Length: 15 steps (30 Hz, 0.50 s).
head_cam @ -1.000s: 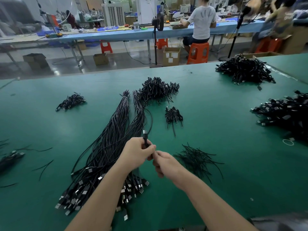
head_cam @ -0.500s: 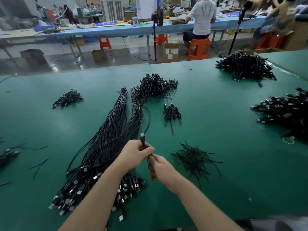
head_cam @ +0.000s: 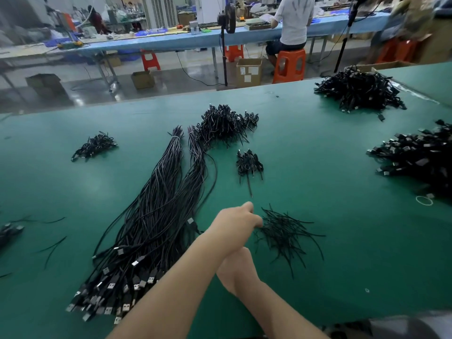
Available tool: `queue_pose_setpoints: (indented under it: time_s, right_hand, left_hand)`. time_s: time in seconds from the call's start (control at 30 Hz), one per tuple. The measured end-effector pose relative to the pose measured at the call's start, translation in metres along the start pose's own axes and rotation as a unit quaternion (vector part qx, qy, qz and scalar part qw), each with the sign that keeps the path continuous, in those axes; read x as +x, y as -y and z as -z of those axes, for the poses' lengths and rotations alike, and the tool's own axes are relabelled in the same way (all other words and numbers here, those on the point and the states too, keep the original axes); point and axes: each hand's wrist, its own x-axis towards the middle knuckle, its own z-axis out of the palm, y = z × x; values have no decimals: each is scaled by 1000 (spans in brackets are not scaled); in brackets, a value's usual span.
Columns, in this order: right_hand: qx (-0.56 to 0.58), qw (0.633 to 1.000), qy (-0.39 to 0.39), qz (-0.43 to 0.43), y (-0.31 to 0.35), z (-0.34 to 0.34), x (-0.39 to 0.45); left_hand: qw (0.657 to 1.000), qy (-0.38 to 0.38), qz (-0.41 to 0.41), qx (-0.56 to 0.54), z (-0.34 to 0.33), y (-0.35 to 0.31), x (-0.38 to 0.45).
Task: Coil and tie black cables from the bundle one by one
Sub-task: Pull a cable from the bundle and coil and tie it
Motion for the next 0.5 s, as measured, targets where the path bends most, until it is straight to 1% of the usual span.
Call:
queue_pose_setpoints:
  time_s: [0.03, 0.07, 0.1, 0.13, 0.17, 0.2, 0.23, 0.27, 0.3, 0.43, 0.5]
  right_hand:
    - [84, 995, 4, -48, 5, 0, 1]
    - [204, 973, -17, -108, 9, -2, 2]
    - [355, 920, -37, -162, 14, 5, 1]
    - [434, 880, -48, -185, 15, 4, 0]
    - [406, 897, -55, -168, 15, 7, -2]
    - [279, 955, -29, -94, 14, 10, -3]
    - [131, 991, 17, -34, 10, 11, -5]
    - [3, 999, 18, 32, 3, 9, -3]
    - [-47, 997, 15, 60, 0, 10, -2]
    - [-61, 996, 10, 68, 1, 11, -4]
    - [-54, 996, -15, 71, 1, 8, -5]
  left_hand:
    - [1000, 14, -3, 3, -3, 0, 6]
    - [1000, 20, -5, -1, -7, 1, 10]
    - [1000, 22, -4, -10, -12, 1, 14]
    - [1000, 22, -2, -19, -16, 2, 17]
    - [999, 21, 0, -24, -22, 4, 19]
    - [999, 17, 2, -31, -27, 5, 20]
    - [999, 10, 5, -42, -32, 6, 21]
    - [999, 2, 7, -51, -35, 8, 21]
    - [998, -4, 6, -58, -38, 9, 22]
    - [997, -6, 11, -77, -45, 14, 27]
    - [996, -5, 11, -85, -49, 16, 29]
